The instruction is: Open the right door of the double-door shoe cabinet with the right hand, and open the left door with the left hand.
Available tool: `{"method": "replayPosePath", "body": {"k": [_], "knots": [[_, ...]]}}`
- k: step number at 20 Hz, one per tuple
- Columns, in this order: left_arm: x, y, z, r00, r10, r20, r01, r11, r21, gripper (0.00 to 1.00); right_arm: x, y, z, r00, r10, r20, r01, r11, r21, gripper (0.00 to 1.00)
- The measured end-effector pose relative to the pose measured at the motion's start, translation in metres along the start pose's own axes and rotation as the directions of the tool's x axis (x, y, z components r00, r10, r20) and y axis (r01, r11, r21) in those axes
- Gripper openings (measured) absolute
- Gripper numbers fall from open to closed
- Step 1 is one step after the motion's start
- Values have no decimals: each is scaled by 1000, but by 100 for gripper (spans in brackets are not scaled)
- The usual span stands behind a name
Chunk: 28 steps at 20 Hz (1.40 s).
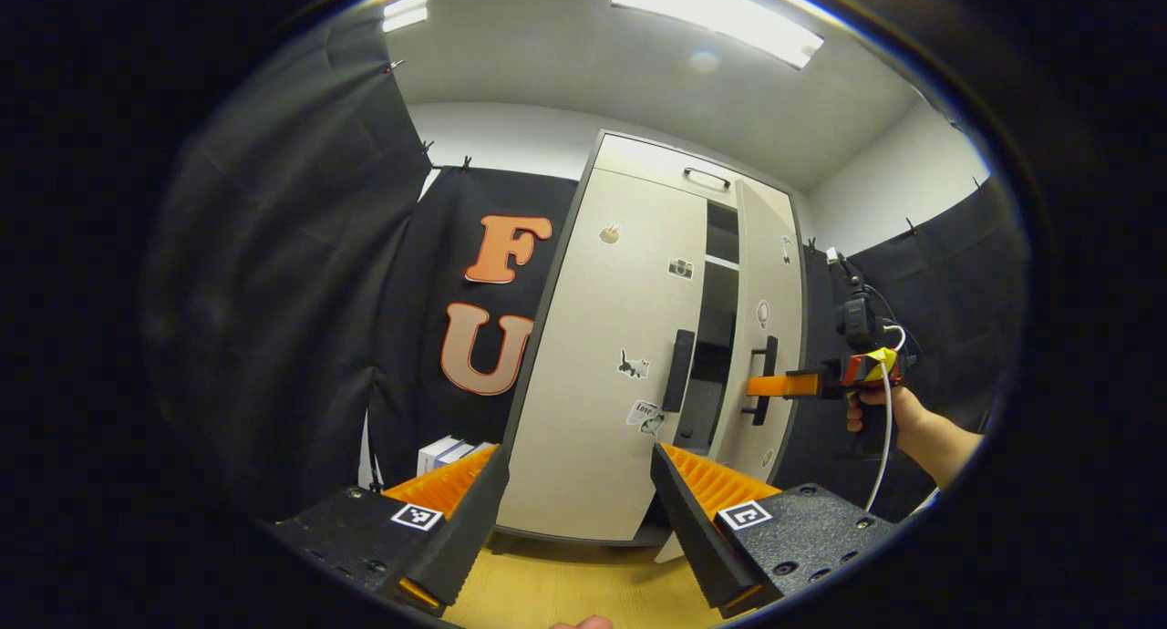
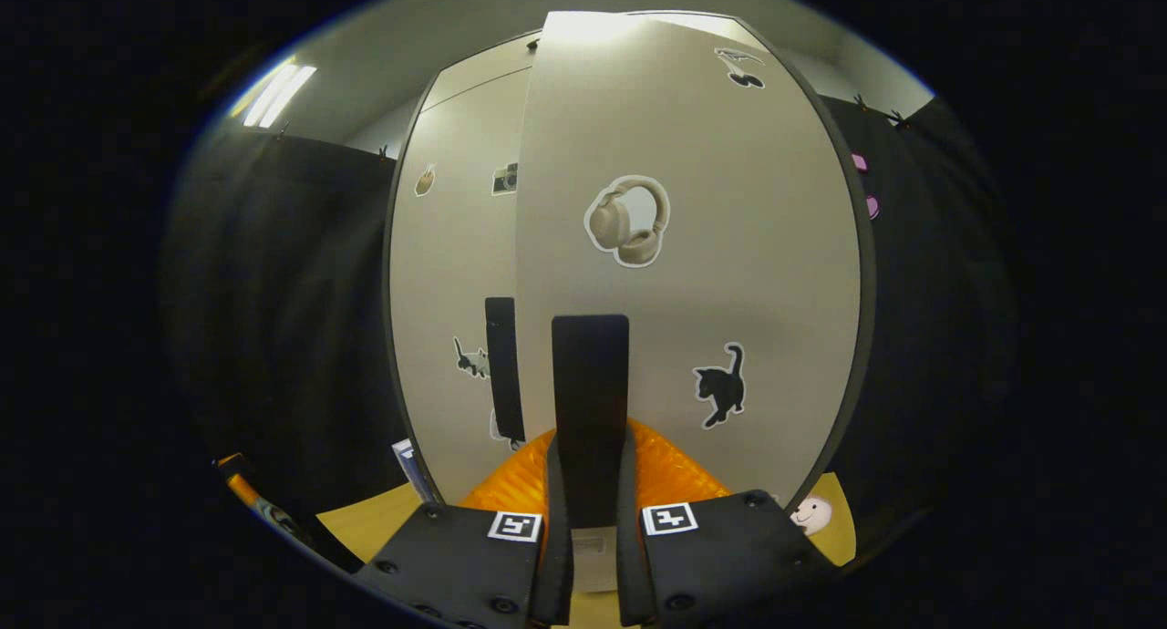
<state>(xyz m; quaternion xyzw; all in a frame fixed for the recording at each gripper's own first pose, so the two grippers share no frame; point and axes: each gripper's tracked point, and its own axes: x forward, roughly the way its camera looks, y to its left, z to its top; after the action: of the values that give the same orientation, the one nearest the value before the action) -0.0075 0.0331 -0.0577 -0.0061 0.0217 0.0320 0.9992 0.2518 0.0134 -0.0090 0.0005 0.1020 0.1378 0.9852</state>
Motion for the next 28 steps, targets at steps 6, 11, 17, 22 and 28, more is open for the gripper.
{"method": "replayPosePath", "body": {"k": [6, 11, 17, 22, 28], "knots": [[-4, 9, 10, 999, 36, 18, -36, 999, 16, 94, -31, -10, -3, 997, 75, 2, -75, 997, 7, 27], [-1, 7, 12, 999, 42, 30, -42, 999, 19, 94, -48, -20, -3, 993, 115, 17, -115, 993, -4, 27], [12, -16, 7, 1000, -16, 19, 16, 1000, 21, 94, -70, -40, -4, 992, 117, 37, -117, 993, -9, 27], [46, -33, -9, 998, -17, -57, 17, 1000, 15, 94, -85, -62, -4, 997, 59, 49, -60, 998, 11, 27], [98, -66, -7, 999, 9, -49, -10, 1000, -16, 95, -94, -109, -4, 998, -42, 43, 44, 998, -50, 17]]}}
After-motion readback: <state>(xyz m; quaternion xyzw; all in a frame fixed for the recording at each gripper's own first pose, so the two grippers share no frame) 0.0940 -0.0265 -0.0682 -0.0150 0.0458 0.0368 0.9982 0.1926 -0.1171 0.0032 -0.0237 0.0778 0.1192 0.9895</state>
